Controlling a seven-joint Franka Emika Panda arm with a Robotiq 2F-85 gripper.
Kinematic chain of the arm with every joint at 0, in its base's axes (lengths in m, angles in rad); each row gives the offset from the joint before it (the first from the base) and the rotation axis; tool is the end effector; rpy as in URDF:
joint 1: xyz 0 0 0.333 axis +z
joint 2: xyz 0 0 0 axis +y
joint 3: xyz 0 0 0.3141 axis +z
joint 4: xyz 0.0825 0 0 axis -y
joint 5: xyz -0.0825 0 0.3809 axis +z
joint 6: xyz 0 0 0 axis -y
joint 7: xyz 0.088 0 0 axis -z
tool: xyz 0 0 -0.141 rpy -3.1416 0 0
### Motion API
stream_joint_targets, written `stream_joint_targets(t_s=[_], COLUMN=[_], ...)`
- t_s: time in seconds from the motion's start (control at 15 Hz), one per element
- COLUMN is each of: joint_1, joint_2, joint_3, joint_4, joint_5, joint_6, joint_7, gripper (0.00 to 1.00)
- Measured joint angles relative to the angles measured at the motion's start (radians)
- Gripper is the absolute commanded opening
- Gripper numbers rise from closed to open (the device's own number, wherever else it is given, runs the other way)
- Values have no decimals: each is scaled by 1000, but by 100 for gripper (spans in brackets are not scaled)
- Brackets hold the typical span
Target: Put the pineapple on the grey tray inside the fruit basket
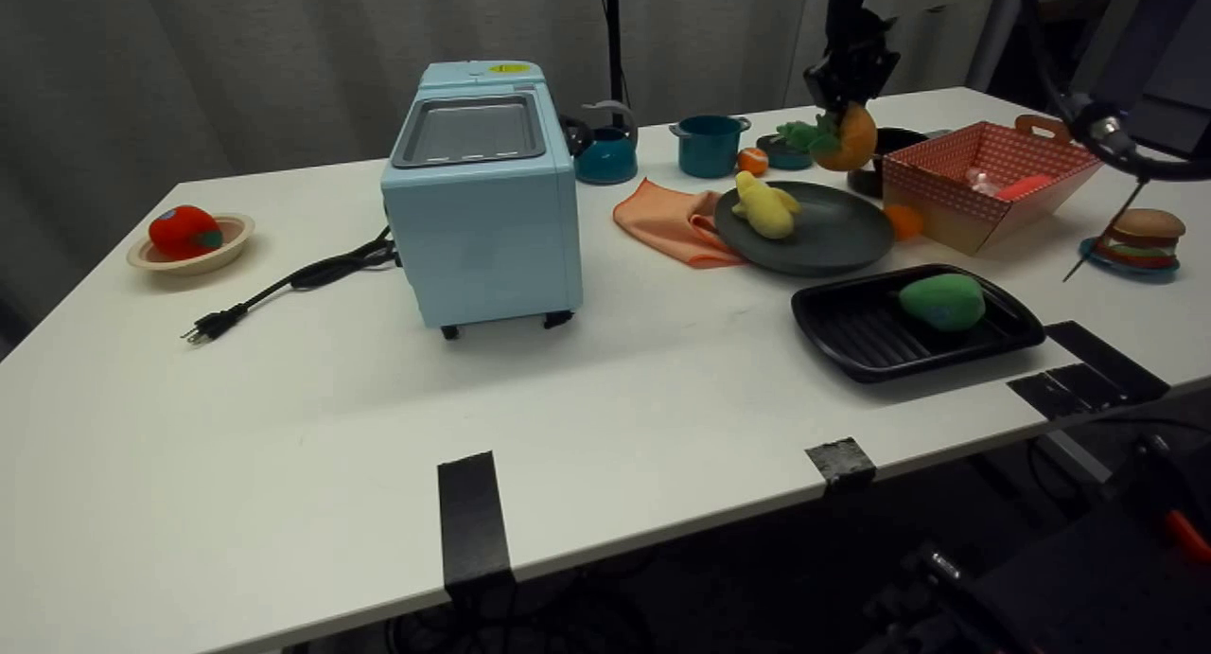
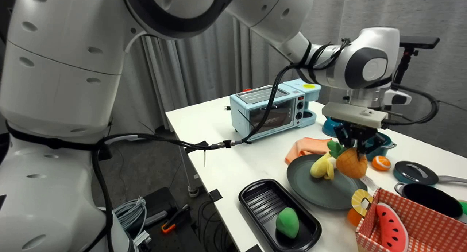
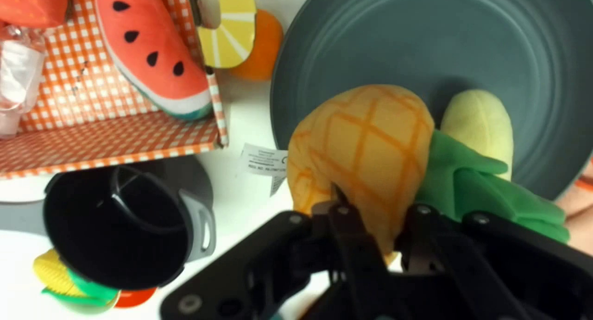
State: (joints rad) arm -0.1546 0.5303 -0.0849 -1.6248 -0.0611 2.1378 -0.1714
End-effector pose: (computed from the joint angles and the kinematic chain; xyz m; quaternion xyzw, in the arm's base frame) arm 0.6599 -0.1599 0.2798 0.9988 -0.0118 -0.0174 0.0445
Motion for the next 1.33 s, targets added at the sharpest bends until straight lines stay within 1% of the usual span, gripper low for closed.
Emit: stream_joint_targets(t_s=[0.33,0.6,0.87,0.93,1.0,1.07,1.2,1.27,1.33], joint_1=[-65,-122,-168,-177,-185,-193,-204,-209,-214], joint_2=[-67,-77,-54,-43,-31,-19,3,13,22], joint_3=[-3,-22,-56,-64,-71,-77,-87,-89,-91], joint_4=[81,124,136,138,139,140,146,154,163], joint_5=[88,106,106,106,106,106,106,106,106], joint_6=[2,2,1,0,0,0,0,-2,-5], joint_7=[-8,-8,-7,-6,-5,-4,-2,-2,-1], gripper=[5,5,5,44,45,50,66,75,81])
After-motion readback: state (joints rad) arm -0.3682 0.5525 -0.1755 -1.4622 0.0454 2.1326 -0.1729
